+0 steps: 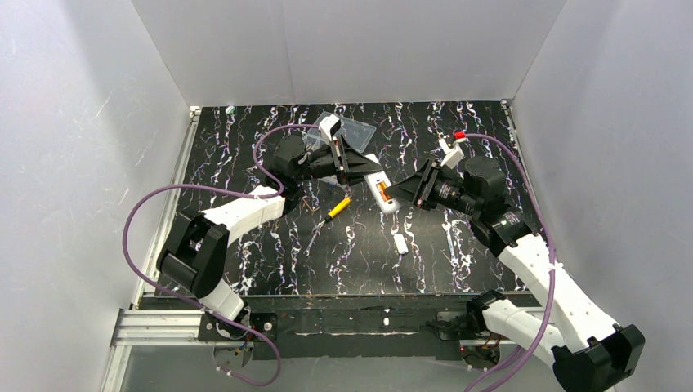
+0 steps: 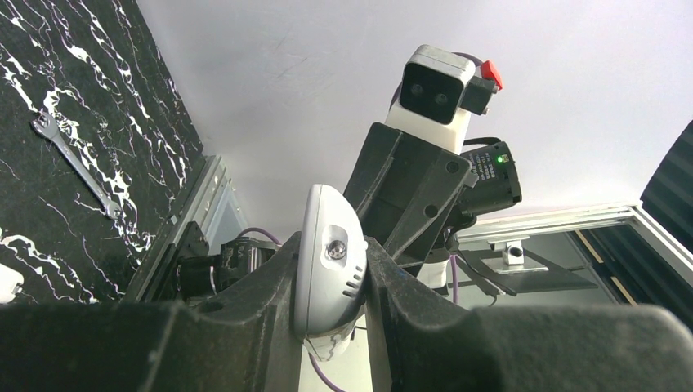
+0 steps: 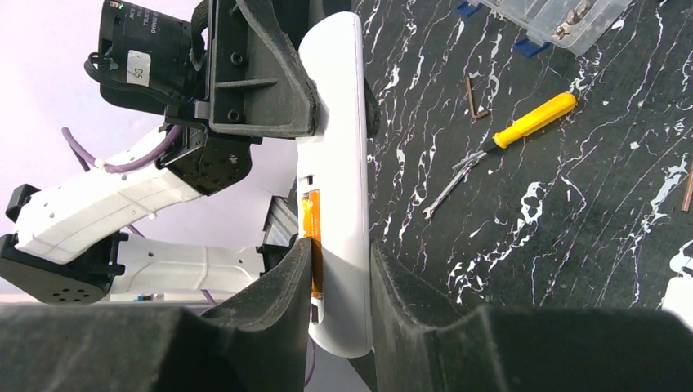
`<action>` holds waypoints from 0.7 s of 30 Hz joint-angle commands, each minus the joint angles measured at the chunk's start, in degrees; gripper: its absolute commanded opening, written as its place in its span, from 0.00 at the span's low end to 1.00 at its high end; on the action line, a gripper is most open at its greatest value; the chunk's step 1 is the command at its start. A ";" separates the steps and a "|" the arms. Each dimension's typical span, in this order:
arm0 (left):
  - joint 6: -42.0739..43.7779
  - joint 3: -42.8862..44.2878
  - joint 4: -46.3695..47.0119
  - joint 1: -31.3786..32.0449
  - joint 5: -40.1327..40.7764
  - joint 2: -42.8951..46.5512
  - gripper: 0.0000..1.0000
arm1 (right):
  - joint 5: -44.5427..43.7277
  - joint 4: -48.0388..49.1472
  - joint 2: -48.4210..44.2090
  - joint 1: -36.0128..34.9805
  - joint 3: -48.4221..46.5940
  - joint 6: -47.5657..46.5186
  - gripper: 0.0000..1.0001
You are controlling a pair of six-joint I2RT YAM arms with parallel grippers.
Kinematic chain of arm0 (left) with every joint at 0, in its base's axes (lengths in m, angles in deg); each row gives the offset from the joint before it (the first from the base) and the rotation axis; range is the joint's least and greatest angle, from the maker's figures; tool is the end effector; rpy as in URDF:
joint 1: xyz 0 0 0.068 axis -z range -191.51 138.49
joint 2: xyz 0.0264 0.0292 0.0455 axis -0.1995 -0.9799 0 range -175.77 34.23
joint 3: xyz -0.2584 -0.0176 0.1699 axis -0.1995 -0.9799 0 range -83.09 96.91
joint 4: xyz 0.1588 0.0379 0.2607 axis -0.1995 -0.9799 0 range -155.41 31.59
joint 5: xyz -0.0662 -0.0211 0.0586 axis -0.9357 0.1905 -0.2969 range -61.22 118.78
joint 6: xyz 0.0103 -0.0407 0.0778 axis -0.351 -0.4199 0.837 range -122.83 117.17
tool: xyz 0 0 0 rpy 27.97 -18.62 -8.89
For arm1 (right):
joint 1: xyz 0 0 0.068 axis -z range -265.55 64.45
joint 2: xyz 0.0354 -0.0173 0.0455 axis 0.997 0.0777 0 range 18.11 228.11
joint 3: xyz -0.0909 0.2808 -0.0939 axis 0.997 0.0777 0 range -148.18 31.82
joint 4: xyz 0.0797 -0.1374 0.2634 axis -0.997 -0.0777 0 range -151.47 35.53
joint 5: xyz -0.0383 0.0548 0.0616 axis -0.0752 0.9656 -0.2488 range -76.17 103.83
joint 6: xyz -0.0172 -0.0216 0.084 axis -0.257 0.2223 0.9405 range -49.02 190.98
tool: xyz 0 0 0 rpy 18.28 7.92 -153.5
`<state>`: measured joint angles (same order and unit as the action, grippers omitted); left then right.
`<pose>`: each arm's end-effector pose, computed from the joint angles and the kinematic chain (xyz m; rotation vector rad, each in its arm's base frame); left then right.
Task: Load the batteries into the remote control
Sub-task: Load the battery into the remote control.
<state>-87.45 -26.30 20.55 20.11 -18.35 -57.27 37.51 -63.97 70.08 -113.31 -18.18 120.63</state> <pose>0.3061 -0.2560 0.3864 0.4497 1.2738 -2.1066 0.2266 0.1549 0.3722 0.0414 1.9590 1.3032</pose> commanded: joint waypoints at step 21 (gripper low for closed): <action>1.85 -0.10 4.56 -0.24 -0.34 0.37 0.00 | -20.71 -9.51 -4.86 0.18 -7.14 -15.82 0.77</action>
<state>-87.16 -26.34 20.57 20.11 -18.14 -57.36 27.74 -68.80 67.19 -113.31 -22.31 109.09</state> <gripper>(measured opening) 0.257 0.791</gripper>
